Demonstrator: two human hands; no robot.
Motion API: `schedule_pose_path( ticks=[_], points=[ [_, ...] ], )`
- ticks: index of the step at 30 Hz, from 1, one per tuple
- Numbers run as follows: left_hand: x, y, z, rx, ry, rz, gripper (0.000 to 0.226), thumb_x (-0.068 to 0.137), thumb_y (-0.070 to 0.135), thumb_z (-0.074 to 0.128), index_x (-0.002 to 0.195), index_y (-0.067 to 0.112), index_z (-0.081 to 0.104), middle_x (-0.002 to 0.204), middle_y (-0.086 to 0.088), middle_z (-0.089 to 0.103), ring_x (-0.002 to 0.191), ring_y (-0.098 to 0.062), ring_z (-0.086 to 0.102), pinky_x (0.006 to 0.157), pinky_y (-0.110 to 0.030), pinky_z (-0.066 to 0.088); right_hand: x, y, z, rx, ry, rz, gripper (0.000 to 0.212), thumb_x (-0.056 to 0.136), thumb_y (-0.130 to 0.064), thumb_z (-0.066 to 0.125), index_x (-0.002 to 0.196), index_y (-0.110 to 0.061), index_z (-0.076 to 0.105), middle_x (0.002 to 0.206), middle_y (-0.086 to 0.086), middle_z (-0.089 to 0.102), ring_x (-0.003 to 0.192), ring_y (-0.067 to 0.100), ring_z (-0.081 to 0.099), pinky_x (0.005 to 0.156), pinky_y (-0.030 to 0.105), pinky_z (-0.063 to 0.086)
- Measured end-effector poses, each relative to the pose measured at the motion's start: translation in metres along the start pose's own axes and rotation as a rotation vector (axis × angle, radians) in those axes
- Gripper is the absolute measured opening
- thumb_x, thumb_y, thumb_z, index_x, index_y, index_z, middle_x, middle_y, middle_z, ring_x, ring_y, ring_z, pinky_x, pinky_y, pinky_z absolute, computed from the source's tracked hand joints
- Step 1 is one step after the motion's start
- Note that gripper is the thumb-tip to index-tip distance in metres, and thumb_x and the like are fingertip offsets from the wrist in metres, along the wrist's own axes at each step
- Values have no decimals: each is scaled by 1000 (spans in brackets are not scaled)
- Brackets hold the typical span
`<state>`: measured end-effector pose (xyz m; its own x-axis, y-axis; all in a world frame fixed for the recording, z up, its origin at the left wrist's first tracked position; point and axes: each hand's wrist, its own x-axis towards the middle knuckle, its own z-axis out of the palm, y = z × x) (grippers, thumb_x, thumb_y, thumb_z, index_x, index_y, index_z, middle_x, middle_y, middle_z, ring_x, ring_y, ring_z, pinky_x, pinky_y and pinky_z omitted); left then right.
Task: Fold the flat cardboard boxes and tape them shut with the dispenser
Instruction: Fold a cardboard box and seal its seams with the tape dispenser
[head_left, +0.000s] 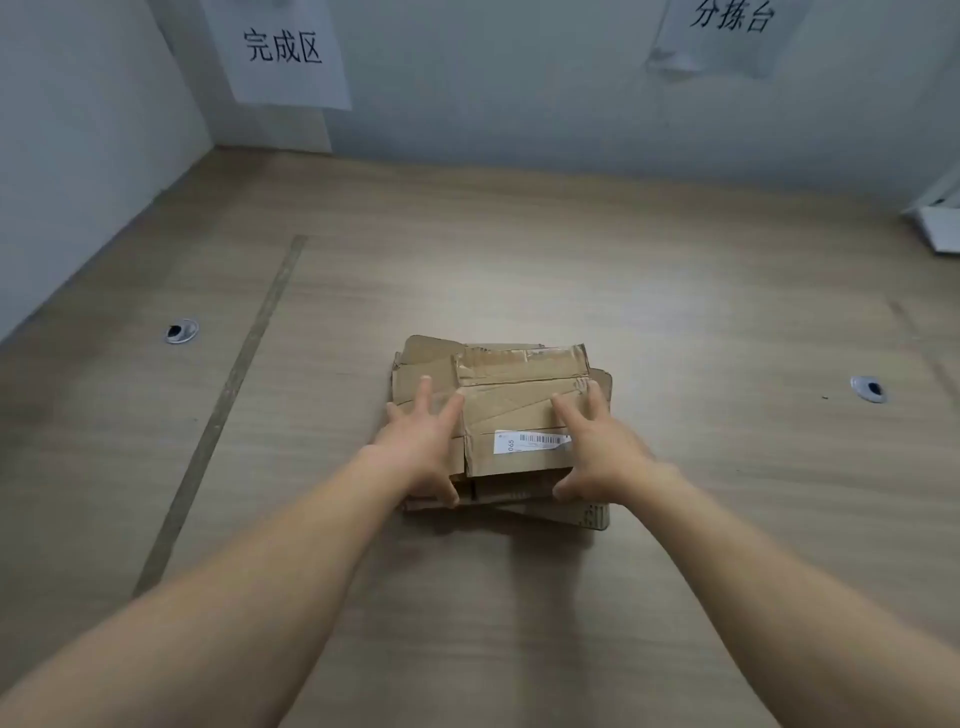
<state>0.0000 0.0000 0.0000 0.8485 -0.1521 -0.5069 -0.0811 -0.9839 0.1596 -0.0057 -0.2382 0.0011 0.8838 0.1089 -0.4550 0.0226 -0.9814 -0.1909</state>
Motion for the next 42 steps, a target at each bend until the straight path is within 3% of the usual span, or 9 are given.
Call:
schedule_pose_path(
  ticks=[6,9,13,16,20,24,32,36,42],
  points=[
    [3,-5,14,4,11,-1,111,75,22,75,156,32,0,164,-9,-11,129,-42,46,103,-43,47,5,6,10,40,137,-13,56,75,-38,75,114,-30,38,131,5,33,108,32,52,86,41,52],
    [4,-5,16,23,55,29,81,86,13,60,154,22,17,159,-12,15,124,-41,49,103,-46,45,5,13,15,16,145,-55,49,83,-45,70,116,-24,41,127,6,36,108,32,48,89,41,49],
    [2,-2,10,24,204,88,30,89,9,46,118,12,56,122,-14,56,104,-37,58,86,-43,50,2,18,19,58,198,-119,38,96,-47,44,115,-14,49,115,10,42,102,36,48,85,41,45],
    [-4,5,-1,4,387,94,26,95,12,41,110,15,62,110,-11,64,96,-35,61,72,-38,46,-5,22,14,255,394,-148,37,91,-37,38,105,-10,58,101,8,49,93,38,51,76,36,38],
    [-11,26,-31,-96,621,112,24,96,15,39,100,16,63,101,-10,67,89,-36,61,65,-36,42,-21,29,-20,551,667,-75,34,85,3,58,115,-6,72,116,11,68,111,27,59,97,25,41],
    [-28,72,-68,-249,660,98,22,93,15,45,84,7,64,96,-18,65,90,-40,59,64,-34,35,-47,51,-61,787,786,80,32,80,4,61,104,-11,76,103,4,71,97,20,63,86,22,44],
    [-76,178,-62,-586,470,-50,25,95,10,48,77,4,65,75,-8,60,77,-25,59,67,-34,52,-116,142,-102,723,583,212,21,82,-6,56,76,-18,72,75,-2,66,76,21,60,60,25,42],
    [-93,225,-19,-538,384,-83,31,90,6,49,59,7,55,62,-8,53,68,-28,55,55,-31,39,-148,184,-90,684,482,256,23,81,-4,51,75,-17,69,75,6,67,66,25,62,52,26,49],
    [-106,259,53,-485,251,-173,21,92,12,48,83,5,66,83,-11,65,81,-29,63,73,-37,57,-172,226,-38,628,323,326,17,82,-6,53,92,-13,66,86,8,68,67,27,67,57,37,61]
  ],
)
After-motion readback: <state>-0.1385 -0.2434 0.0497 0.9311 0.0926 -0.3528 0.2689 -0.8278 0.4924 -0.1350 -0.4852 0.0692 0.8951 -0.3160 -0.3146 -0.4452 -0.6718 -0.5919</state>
